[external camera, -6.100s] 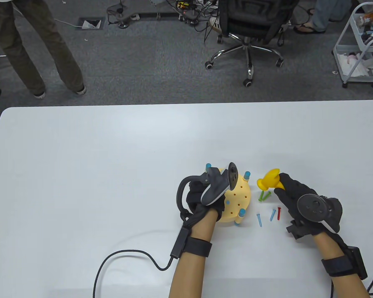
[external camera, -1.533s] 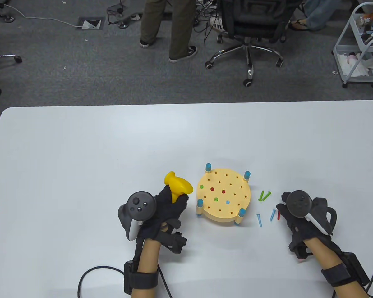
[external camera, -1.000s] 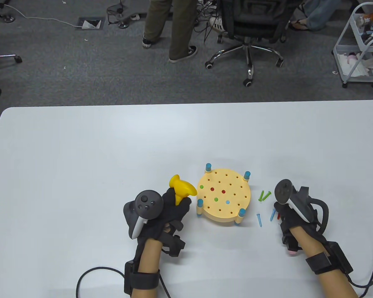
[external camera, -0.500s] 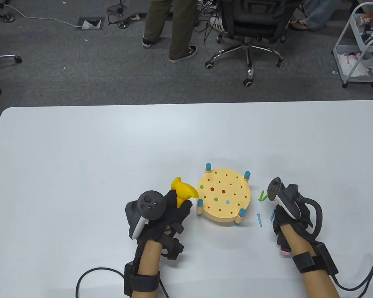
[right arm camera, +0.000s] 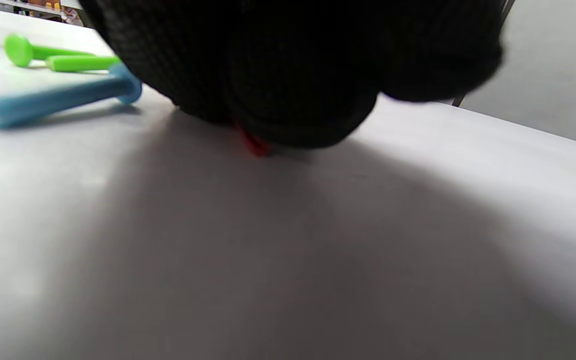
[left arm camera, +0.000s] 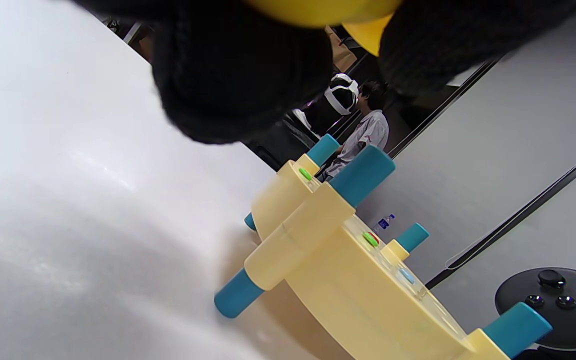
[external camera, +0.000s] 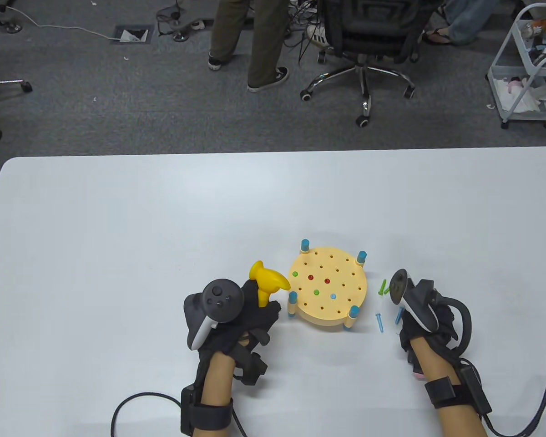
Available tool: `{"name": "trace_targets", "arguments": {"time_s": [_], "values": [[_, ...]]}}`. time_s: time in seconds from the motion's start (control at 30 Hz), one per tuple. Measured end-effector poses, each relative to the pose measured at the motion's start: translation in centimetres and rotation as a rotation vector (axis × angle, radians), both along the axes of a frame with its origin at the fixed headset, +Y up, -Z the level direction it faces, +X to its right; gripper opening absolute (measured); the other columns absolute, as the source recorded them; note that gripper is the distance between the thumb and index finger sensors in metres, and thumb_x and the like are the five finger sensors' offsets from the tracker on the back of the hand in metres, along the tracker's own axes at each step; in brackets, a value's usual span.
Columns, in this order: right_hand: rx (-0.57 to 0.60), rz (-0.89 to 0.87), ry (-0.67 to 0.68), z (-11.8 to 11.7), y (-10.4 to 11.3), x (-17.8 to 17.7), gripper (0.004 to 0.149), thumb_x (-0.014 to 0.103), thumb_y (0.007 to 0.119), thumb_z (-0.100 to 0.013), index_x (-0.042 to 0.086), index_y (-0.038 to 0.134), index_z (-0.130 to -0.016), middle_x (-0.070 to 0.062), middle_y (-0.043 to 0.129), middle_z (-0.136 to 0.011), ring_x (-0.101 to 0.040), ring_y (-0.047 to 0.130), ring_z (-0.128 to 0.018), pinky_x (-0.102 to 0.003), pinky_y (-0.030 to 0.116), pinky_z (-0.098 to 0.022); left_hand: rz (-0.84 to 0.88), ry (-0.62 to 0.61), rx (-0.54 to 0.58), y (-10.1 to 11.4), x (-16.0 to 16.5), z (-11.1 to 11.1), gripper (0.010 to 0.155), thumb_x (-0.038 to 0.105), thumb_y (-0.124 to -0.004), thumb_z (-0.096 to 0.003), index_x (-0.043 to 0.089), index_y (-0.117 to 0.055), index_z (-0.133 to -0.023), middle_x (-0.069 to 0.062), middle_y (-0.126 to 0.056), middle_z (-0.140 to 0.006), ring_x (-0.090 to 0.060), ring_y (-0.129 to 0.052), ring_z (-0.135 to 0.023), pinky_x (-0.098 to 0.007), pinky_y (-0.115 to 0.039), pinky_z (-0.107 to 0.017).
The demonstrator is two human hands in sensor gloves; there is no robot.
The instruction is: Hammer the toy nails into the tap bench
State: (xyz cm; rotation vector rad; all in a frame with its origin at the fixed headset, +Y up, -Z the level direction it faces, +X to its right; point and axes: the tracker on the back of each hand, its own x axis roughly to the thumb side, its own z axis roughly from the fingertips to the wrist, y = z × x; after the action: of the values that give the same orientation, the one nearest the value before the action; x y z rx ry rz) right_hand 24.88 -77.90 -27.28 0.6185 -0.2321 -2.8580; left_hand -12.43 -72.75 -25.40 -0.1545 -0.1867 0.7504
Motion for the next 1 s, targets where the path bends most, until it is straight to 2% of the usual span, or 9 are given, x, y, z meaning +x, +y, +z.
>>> {"name": "trace_targets", "arguments": {"time_s": [0.1,0.2,0.33,0.43,0.53,0.63,0.77,0.9,1.0], "values": [[0.018,-0.045,0.003,0.0,-0.2,0.5,0.057,0.032,0.076,-0.042,0.004,0.072,-0.092,-0.005,0.091,-0.066,-0.005,0.095,-0.029,-0.026,0.088,-0.027,-0.007,0.004,-0.004,0.1,0.0,0.2,0.072,0.048,-0.079,-0.0417,0.007,-0.053,-0.095,-0.011,-0.087,-0.07,-0.022,-0.096,-0.035,-0.033,-0.079,-0.017],[0.076,-0.198,-0.042,0.3,-0.3,1.9,0.058,0.032,0.073,-0.043,0.003,0.071,-0.093,-0.006,0.09,-0.065,-0.004,0.092,-0.029,-0.027,0.087,-0.028,-0.021,0.008,-0.009,0.1,0.2,0.2,0.071,0.048,-0.078,-0.0417,0.007,-0.054,-0.093,-0.012,-0.087,-0.069,-0.02,-0.097,-0.032,-0.032,-0.079,-0.015],[0.135,-0.397,-0.078,0.8,-0.3,4.1,0.052,0.032,0.069,-0.044,0.01,0.073,-0.091,-0.006,0.089,-0.064,-0.005,0.091,-0.03,-0.027,0.087,-0.03,-0.04,0.029,0.029,0.3,0.7,0.4,0.065,0.051,-0.074,-0.0416,0.009,-0.062,-0.09,-0.011,-0.09,-0.063,-0.018,-0.099,-0.027,-0.031,-0.081,-0.012],[0.242,-0.509,-0.09,1.2,0.1,5.5,0.044,0.033,0.069,-0.043,0.017,0.08,-0.082,-0.006,0.091,-0.061,-0.005,0.092,-0.027,-0.028,0.087,-0.027,-0.045,0.012,0.054,0.8,1.1,0.7,0.063,0.052,-0.072,-0.0415,0.01,-0.068,-0.088,-0.012,-0.093,-0.06,-0.019,-0.1,-0.025,-0.031,-0.082,-0.012],[0.347,-0.598,-0.091,1.6,1.7,6.1,0.043,0.035,0.07,-0.043,0.018,0.079,-0.082,-0.005,0.091,-0.06,-0.005,0.092,-0.027,-0.027,0.087,-0.027,-0.068,-0.012,0.072,1.2,1.4,0.8,0.062,0.053,-0.072,-0.0412,0.011,-0.072,-0.087,-0.012,-0.095,-0.057,-0.019,-0.101,-0.024,-0.031,-0.083,-0.011],[0.458,-0.675,0.006,2.2,4.0,5.1,0.043,0.036,0.071,-0.042,0.019,0.079,-0.081,-0.004,0.092,-0.059,-0.005,0.093,-0.026,-0.027,0.088,-0.027,-0.08,-0.033,0.085,1.5,1.6,1.0,0.062,0.054,-0.071,-0.0411,0.011,-0.074,-0.086,-0.012,-0.097,-0.056,-0.02,-0.102,-0.023,-0.032,-0.083,-0.011],[0.565,-0.778,0.221,3.3,7.3,1.4,0.041,0.036,0.075,-0.041,0.022,0.081,-0.08,-0.004,0.093,-0.06,-0.005,0.095,-0.027,-0.027,0.088,-0.028,-0.054,-0.049,0.098,2.1,1.6,1.2,0.061,0.055,-0.07,-0.0411,0.012,-0.075,-0.085,-0.01,-0.097,-0.053,-0.018,-0.101,-0.021,-0.03,-0.082,-0.01],[0.564,-0.772,0.492,4.3,9.8,-4.0,0.04,0.037,0.077,-0.041,0.025,0.081,-0.079,-0.003,0.094,-0.061,-0.006,0.097,-0.029,-0.027,0.089,-0.028,0.028,-0.081,0.067,2.4,1.5,1.4,0.061,0.056,-0.071,-0.0407,0.012,-0.076,-0.083,-0.008,-0.098,-0.049,-0.016,-0.099,-0.016,-0.028,-0.081,-0.006],[0.49,-0.713,0.642,4.3,11.0,-8.0,0.04,0.037,0.079,-0.04,0.026,0.082,-0.078,-0.003,0.094,-0.063,-0.008,0.098,-0.031,-0.028,0.089,-0.03,0.161,-0.116,-0.002,2.4,1.4,1.4,0.061,0.056,-0.073,-0.0403,0.012,-0.079,-0.081,-0.007,-0.099,-0.044,-0.015,-0.099,-0.011,-0.027,-0.08,-0.002]]}}
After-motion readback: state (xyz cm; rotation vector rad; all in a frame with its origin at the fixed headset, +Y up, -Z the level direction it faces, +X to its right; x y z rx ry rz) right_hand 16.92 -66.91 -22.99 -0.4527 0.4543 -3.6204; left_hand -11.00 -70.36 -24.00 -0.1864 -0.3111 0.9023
